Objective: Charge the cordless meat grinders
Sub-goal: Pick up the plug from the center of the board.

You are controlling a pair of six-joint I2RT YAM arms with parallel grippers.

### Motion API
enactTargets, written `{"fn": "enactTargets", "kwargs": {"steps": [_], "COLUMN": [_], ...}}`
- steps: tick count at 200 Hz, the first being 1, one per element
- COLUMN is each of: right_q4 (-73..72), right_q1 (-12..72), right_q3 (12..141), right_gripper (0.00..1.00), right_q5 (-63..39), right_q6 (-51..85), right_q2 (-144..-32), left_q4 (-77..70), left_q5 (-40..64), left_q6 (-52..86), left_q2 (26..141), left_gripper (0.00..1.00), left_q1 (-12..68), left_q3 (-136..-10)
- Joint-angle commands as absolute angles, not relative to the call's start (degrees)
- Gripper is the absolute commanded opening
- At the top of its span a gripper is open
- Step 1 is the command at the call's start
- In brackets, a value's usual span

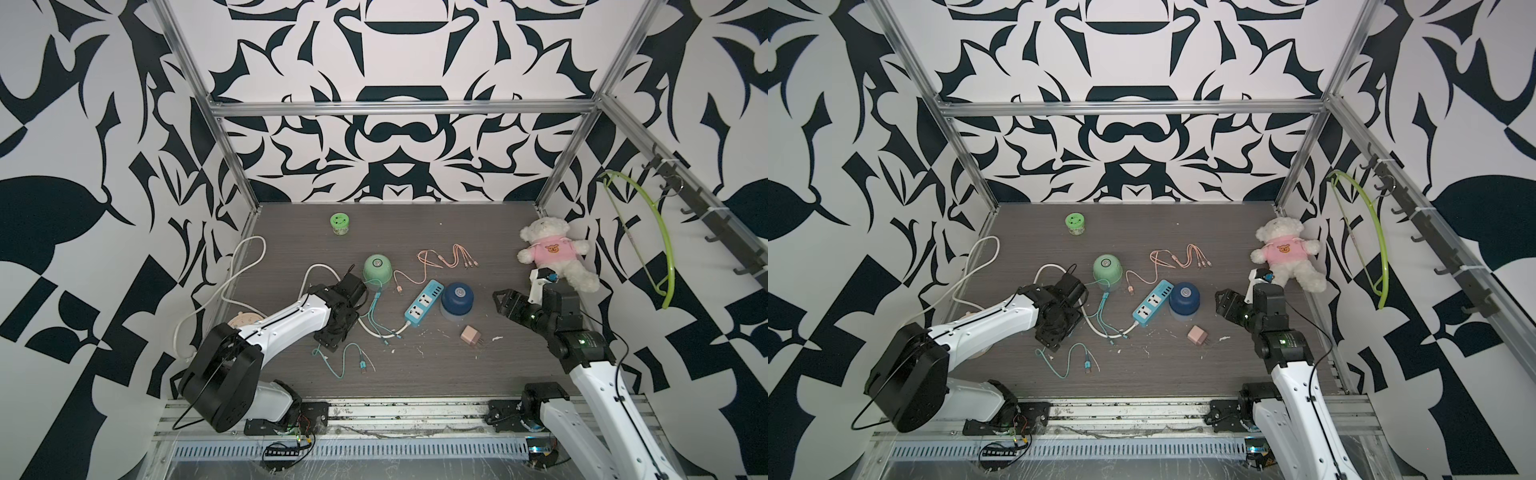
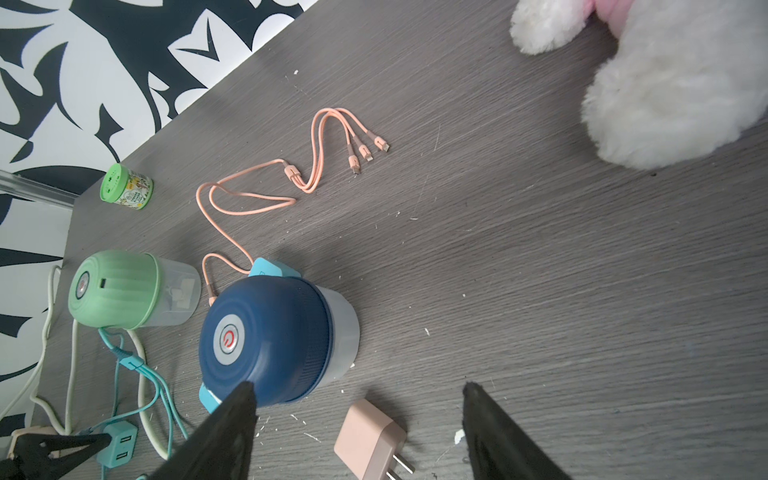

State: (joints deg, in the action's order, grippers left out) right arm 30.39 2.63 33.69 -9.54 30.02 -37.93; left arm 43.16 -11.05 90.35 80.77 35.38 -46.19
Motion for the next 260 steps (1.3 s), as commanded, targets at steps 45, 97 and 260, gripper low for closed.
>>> {"fn": "enactTargets", "kwargs": {"steps": [45,97,260], "right_q4": [30.88,31.13,31.65], "right_q1": [2.88,2.81,20.71], "right_q3": [37.08,37.25,49.73], "right_gripper": [0.75,0.75,0.70], "right_q5": [-8.70,-8.60,-8.95], "right_q6": [28.98,29.20,28.95], "right_q2": [-37.51,-37.94,-50.69], "left_q4": [36.68,34.10,41.69], "left_q5": [-6.15,-3.78,0.81], "left_q6": [88.09,88.22,93.08], "left_q2": [85.14,88.80,61.20], "left_gripper": [0.76,0.65,0.21], "left_q1": [28.34,27.77,27.90], "left_q3": [-45.16,-44.39,-46.59]}}
